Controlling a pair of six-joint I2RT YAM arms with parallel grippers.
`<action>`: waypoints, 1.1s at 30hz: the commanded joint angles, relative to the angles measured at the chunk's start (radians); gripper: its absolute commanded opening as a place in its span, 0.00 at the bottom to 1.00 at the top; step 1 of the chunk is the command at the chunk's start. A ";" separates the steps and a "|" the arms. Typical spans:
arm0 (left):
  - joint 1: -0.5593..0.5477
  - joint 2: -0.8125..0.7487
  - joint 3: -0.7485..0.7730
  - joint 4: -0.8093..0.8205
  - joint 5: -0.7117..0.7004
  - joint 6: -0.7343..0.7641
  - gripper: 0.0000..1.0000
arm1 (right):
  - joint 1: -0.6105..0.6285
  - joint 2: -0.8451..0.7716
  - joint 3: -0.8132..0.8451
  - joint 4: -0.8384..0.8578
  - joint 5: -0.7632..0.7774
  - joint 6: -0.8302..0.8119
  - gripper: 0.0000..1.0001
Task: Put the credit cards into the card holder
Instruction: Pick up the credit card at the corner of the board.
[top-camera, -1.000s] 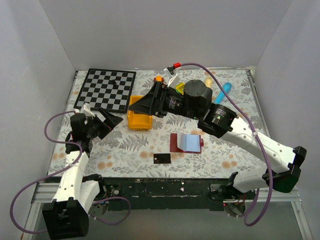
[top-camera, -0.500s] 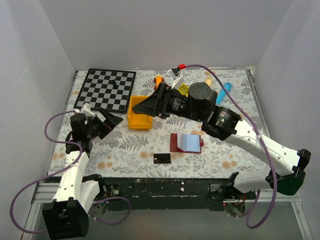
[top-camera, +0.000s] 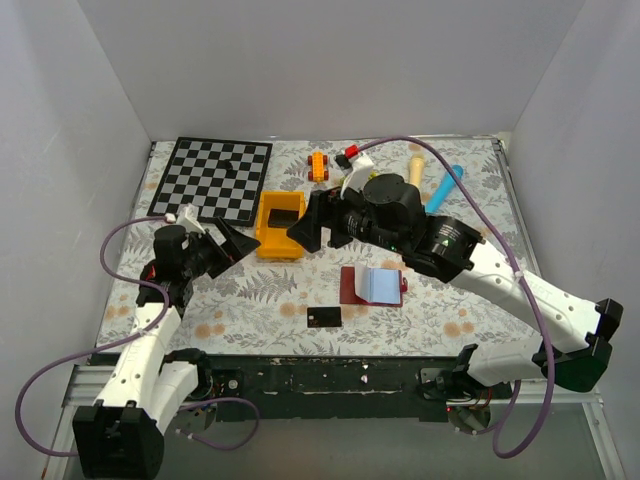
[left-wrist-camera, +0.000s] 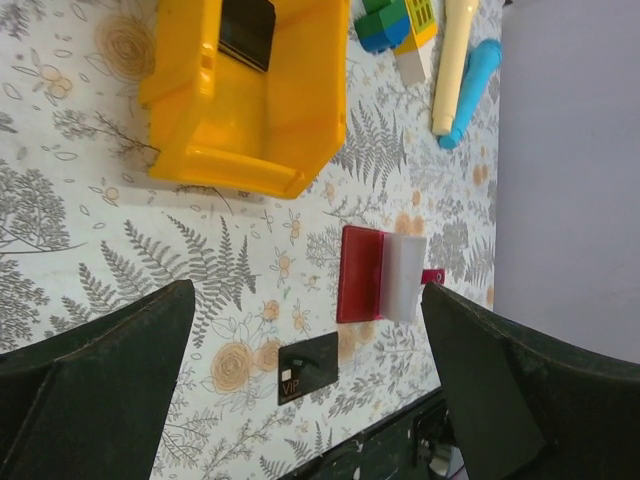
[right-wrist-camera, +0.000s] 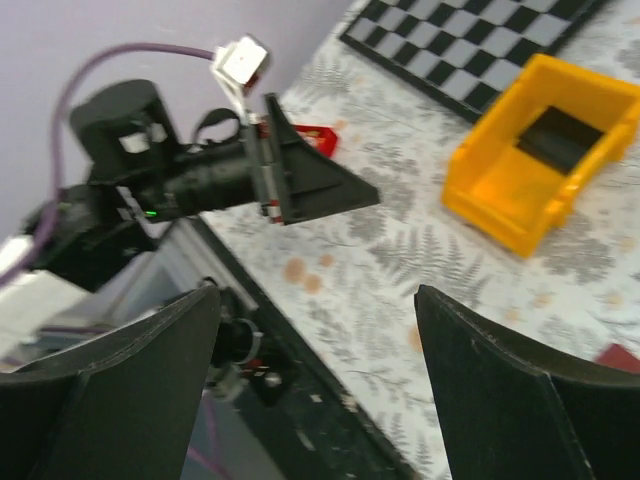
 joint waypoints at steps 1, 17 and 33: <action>-0.081 -0.006 0.040 0.008 -0.058 0.003 0.98 | 0.000 -0.068 -0.079 -0.050 0.164 -0.252 0.87; -0.175 0.032 0.020 0.035 -0.089 -0.004 0.98 | -0.010 -0.060 -0.370 -0.053 0.199 -0.332 0.60; -0.233 -0.019 -0.109 0.063 -0.099 -0.081 0.98 | -0.013 0.288 -0.507 0.280 0.017 -0.246 0.01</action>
